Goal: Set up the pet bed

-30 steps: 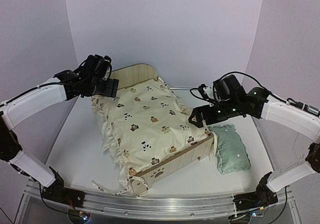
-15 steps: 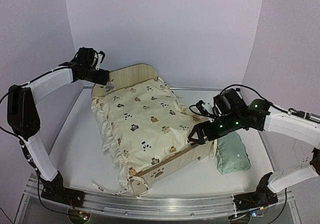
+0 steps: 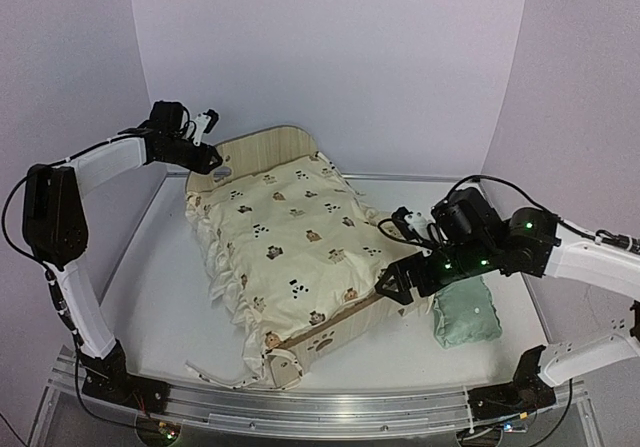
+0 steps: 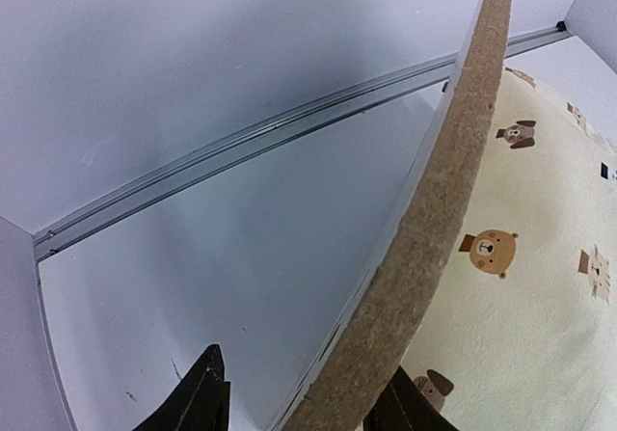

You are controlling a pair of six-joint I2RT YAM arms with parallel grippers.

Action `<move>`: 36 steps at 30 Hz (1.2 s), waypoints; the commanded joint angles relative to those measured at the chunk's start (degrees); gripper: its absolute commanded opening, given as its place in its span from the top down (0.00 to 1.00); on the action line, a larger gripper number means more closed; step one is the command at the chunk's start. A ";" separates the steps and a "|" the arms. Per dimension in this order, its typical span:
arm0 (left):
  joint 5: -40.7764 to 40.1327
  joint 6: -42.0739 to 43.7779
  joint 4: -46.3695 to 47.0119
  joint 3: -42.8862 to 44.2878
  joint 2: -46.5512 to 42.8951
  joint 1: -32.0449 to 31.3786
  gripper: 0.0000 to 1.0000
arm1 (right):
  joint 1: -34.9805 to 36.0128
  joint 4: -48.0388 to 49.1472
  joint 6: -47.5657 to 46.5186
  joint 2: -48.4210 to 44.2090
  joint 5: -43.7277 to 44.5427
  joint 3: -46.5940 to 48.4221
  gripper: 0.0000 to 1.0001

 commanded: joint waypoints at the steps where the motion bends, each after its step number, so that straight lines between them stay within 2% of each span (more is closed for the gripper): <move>1: -1.26 -3.63 2.59 -0.55 0.16 0.11 0.57 | 0.03 -7.51 4.47 -4.90 5.25 0.08 0.05; 4: -1.83 -4.01 3.42 -2.11 -0.53 0.15 0.59 | 0.08 -12.75 6.77 -6.95 7.36 -1.82 0.11; 7: -2.18 -4.57 4.12 -3.28 -1.15 0.11 0.60 | 0.05 -13.72 9.00 -8.03 7.35 -5.69 0.20; 12: -2.88 -6.04 4.15 -4.39 -1.96 0.13 0.61 | 0.04 -11.24 11.95 -3.88 7.10 -8.48 0.41; 14: -2.75 -6.49 4.00 -5.34 -2.68 0.16 0.61 | 0.06 -8.43 12.03 -1.08 6.23 -9.10 0.45; 18: -3.40 -7.78 3.89 -7.65 -4.87 0.15 0.62 | 0.10 -3.53 11.12 5.99 4.73 -7.60 0.48; 22: -4.31 -10.77 2.54 -9.24 -7.07 0.16 0.64 | 0.05 0.23 8.71 11.77 7.27 -4.55 0.48; 28: -5.95 -14.38 0.00 -12.50 -11.19 0.12 0.66 | -0.52 0.70 3.49 21.33 12.13 3.42 0.47; 36: -7.11 -19.92 -1.65 -17.00 -17.04 0.15 0.65 | -4.99 3.16 0.13 27.73 10.74 9.83 0.47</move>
